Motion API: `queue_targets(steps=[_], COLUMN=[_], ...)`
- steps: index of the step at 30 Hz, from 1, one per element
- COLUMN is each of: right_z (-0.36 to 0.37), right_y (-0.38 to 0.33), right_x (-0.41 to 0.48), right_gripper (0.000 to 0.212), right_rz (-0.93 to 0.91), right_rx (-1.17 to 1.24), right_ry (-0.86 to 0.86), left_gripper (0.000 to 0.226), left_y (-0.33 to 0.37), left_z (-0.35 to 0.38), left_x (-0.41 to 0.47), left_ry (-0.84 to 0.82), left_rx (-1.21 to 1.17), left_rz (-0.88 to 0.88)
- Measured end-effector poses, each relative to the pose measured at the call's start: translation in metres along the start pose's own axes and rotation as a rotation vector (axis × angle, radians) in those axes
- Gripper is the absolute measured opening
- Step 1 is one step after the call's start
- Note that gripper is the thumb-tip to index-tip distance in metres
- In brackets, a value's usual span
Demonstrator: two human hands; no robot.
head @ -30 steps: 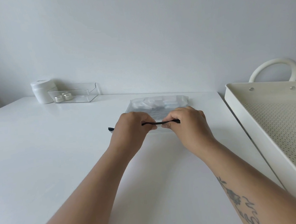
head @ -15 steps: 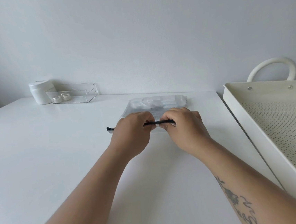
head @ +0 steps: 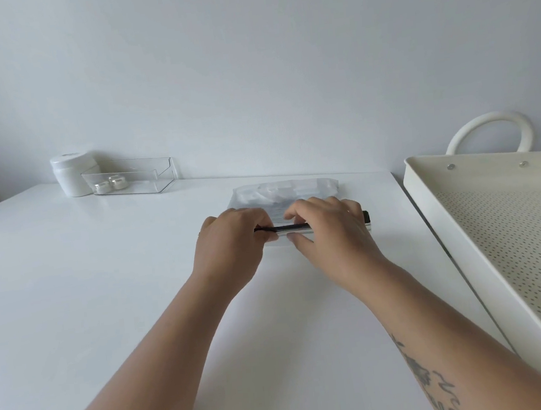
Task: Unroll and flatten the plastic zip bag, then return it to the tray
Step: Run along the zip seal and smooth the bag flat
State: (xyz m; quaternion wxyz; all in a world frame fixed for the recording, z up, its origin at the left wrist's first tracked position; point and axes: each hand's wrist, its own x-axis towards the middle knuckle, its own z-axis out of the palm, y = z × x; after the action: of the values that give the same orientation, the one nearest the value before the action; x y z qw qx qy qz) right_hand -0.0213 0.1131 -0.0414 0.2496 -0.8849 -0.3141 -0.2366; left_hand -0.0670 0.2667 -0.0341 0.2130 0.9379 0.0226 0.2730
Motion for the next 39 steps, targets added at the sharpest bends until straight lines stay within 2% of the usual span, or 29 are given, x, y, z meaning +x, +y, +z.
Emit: queue_targets(steps=[2, 6, 10, 16, 19, 22, 26, 29, 33, 39], right_z=[0.001, 0.003, 0.004, 0.003, 0.003, 0.004, 0.005, 0.005, 0.004, 0.006], right_y=[-0.002, 0.002, 0.008, 0.008, 0.005, 0.002, 0.007, 0.009, 0.01, 0.009], right_x=[0.001, 0.002, 0.002, 0.001, -0.001, 0.002, 0.002, 0.003, 0.003, -0.001], right_gripper=[0.003, 0.018, 0.022, 0.005, 0.004, 0.012, 0.014, 0.011, 0.009, 0.004], right_rz=[-0.009, 0.047, 0.113, 0.067, 0.013, 0.047, 0.103, 0.131, 0.168, 0.059], right_rx=[0.027, 0.062, 0.084, 0.099, 0.065, 0.076, 0.103, 0.155, 0.237, 0.091], right_ry=[-0.006, -0.037, -0.019, -0.076, -0.07, -0.045, -0.036, -0.005, 0.047, -0.011], left_gripper=[0.009, 0.003, 0.002, 0.007, 0.012, 0.017, 0.004, 0.012, 0.011, 0.011], left_y=[0.0, -0.002, -0.011, -0.012, -0.011, -0.008, -0.007, -0.014, -0.02, -0.014], left_z=[0.001, -0.004, -0.011, -0.011, -0.01, -0.006, -0.007, -0.013, -0.016, -0.007], left_x=[0.0, -0.001, 0.001, 0.001, 0.001, 0.001, 0.001, 0.0, 0.001, 0.001], left_ry=[-0.011, -0.066, -0.083, -0.102, -0.073, -0.056, -0.088, -0.13, -0.102, -0.053], left_rx=[-0.019, -0.028, -0.011, -0.032, -0.023, -0.01, -0.057, -0.159, -0.164, -0.099], left_rz=[0.002, -0.021, -0.042, -0.106, -0.091, -0.05, -0.08, -0.128, -0.156, -0.142])
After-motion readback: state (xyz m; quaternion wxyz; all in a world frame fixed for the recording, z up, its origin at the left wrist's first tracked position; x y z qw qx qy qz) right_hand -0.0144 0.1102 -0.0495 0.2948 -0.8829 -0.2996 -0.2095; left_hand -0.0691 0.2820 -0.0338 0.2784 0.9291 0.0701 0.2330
